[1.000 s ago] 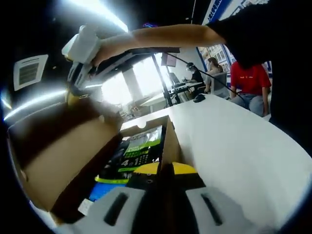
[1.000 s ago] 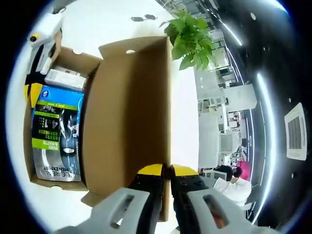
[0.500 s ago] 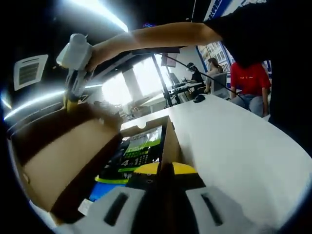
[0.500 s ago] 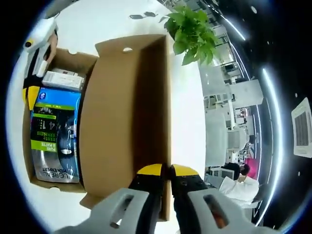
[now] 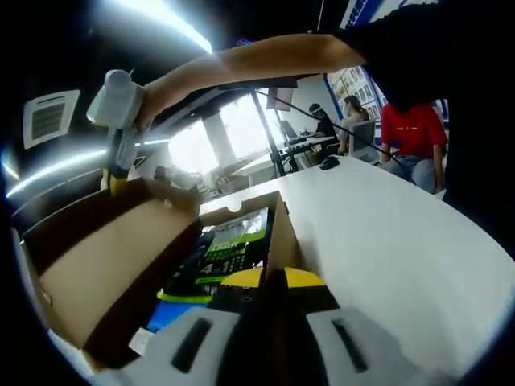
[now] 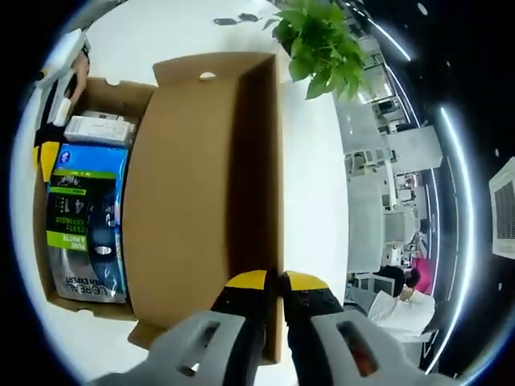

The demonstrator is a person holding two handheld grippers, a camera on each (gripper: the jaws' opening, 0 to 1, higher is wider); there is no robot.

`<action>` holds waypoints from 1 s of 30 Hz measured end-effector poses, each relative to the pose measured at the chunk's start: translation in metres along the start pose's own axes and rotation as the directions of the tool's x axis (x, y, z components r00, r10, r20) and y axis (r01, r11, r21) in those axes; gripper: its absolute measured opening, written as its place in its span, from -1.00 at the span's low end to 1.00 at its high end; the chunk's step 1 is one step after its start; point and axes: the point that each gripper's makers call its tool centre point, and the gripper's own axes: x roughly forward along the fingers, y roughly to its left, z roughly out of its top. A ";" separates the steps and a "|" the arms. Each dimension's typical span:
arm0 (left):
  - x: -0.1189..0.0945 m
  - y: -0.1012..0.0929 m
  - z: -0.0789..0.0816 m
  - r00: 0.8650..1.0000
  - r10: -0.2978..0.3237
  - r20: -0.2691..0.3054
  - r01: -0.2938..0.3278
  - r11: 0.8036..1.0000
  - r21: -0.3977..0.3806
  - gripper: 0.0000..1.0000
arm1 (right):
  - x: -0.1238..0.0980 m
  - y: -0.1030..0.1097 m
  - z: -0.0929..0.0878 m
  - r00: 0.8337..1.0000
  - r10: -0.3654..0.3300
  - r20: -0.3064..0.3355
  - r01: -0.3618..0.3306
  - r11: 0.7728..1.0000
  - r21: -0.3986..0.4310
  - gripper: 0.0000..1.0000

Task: Operate the shoe box by opening the lid, removing the specified soft item, and placing it in the target area until the item is outside and the box remains undamaged.

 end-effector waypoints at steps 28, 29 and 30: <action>0.001 -0.004 0.004 1.000 -0.002 0.005 0.002 1.000 0.000 -0.87 | 0.041 0.007 -0.007 0.997 0.071 -0.033 -0.069 0.996 0.047 -0.87; 0.001 -0.004 0.004 1.000 -0.001 0.005 0.001 1.000 0.000 -0.87 | 0.042 0.007 -0.007 0.997 0.070 -0.038 -0.069 0.997 0.037 -0.87; 0.001 -0.003 0.004 1.000 -0.002 0.005 0.002 1.000 -0.001 -0.87 | 0.042 0.007 -0.007 0.997 0.069 -0.041 -0.068 0.997 0.036 -0.87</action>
